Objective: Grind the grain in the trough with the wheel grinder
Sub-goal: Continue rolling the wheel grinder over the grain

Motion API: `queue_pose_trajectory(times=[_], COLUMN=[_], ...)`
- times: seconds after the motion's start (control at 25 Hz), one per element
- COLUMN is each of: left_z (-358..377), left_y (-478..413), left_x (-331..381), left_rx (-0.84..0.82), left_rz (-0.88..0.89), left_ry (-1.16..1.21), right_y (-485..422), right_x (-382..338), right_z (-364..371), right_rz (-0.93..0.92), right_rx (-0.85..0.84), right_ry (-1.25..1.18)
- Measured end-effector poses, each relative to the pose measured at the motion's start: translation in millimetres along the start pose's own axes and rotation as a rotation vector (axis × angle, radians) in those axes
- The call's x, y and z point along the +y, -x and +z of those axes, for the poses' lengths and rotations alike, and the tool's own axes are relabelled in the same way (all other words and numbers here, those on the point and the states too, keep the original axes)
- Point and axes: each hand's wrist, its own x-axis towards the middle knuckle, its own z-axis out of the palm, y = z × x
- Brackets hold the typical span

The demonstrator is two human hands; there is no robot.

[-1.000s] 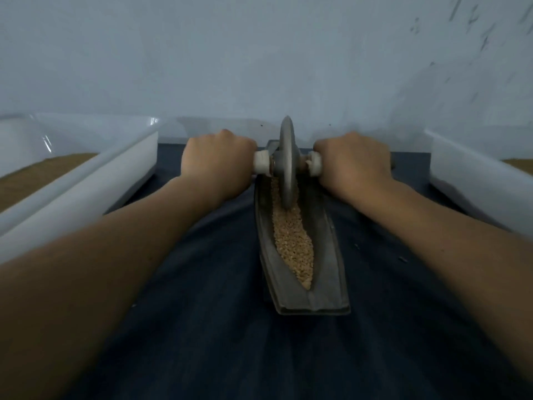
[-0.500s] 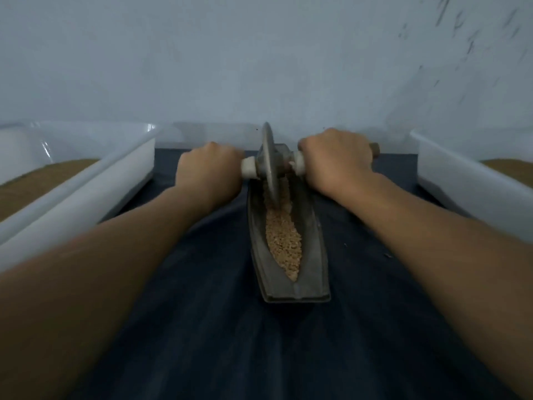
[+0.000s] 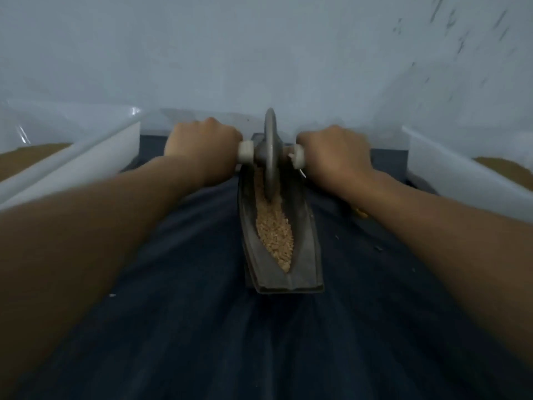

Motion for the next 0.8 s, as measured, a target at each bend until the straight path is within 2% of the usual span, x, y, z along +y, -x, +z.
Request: queue_pose_trajectory(times=[0.08, 0.12, 0.24, 0.28, 0.32, 0.36, 0.48, 0.6, 0.64, 0.72, 0.8], left_z=[-4, -6, 0, 0, 1, 4, 7, 3, 1, 0, -3], left_y=[1, 14, 65, 67, 57, 48, 13, 8, 21, 56, 65], left_x=[-1, -3, -12, -15, -16, -13, 2, 0, -4, -12, -19], left_rx=[-0.06, -0.015, 0.241, 0.302, 0.323, 0.325, 0.121, 0.05, 0.109, 0.27, 0.336], left_rz=[-0.016, 0.029, 0.197, 0.194, 0.183, 0.174, -0.013, -0.015, 0.049, 0.19, 0.222], left_ry=[-0.004, -0.028, -0.064, -0.067, -0.067, -0.085, -0.047, -0.032, -0.05, -0.069, -0.049], right_y=[-5, 9, 69, 73, 66, 56, 6, -2, 15, 57, 69], right_x=[2, 5, 11, 14, 16, 13, -4, -4, 2, 12, 17], right_z=[-6, -9, -9, -7, -4, 1, 6, 0, -4, -8, -7], right_rz=[-0.025, -0.058, -0.154, -0.145, -0.131, -0.106, 0.052, 0.025, -0.033, -0.148, -0.147], right_rx=[-0.086, -0.058, 0.22, 0.278, 0.246, 0.217, 0.045, -0.03, 0.007, 0.185, 0.308], right_ry=[0.006, 0.029, 0.093, 0.096, 0.08, 0.084, 0.054, 0.05, 0.058, 0.105, 0.104])
